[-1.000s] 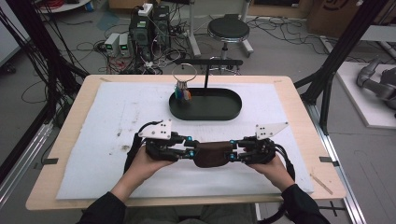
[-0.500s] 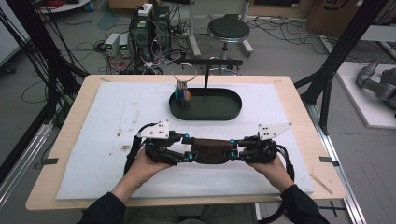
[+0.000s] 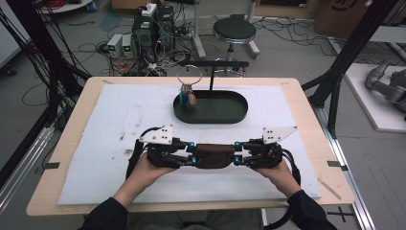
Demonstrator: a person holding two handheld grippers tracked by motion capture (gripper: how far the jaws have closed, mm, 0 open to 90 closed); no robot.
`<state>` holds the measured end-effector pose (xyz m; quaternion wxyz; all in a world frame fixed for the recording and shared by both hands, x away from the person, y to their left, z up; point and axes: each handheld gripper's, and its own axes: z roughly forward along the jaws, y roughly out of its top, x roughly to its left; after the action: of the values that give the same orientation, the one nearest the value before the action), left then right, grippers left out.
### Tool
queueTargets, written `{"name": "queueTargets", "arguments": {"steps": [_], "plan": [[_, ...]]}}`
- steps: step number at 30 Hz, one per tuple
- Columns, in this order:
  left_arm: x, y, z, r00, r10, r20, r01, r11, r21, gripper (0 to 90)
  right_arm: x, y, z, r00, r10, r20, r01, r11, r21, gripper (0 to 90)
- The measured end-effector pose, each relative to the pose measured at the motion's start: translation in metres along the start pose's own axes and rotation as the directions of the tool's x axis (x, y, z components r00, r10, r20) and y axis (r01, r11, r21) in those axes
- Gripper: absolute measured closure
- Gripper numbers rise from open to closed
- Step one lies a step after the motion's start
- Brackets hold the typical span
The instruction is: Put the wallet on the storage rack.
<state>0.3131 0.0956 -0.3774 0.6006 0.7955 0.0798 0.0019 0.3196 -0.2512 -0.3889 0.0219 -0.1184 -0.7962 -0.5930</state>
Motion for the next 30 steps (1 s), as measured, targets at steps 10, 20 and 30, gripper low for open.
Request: {"name": "queueTargets", "arguments": {"steps": [10, 20, 30], "plan": [[0.001, -0.002, 0.0, 1.0, -0.007, 0.003, 0.007, 0.9999, -0.013, 66.4, 0.0, 0.001, 0.0, 1.0, -0.008, 0.003, 0.008, 1.0, -0.004, 68.2], [0.004, -0.002, -0.005, 0.9963, -0.05, -0.07, 0.048, 0.9984, -0.031, 41.5, 0.001, 0.006, -0.002, 0.9978, -0.029, 0.059, 0.031, 0.999, -0.02, 74.0], [0.002, -0.012, -0.038, 0.9732, -0.047, -0.225, 0.041, 0.9987, -0.03, 34.8, -0.013, 0.013, -0.012, 0.956, -0.001, 0.293, 0.015, 0.999, -0.045, 74.1]]}}
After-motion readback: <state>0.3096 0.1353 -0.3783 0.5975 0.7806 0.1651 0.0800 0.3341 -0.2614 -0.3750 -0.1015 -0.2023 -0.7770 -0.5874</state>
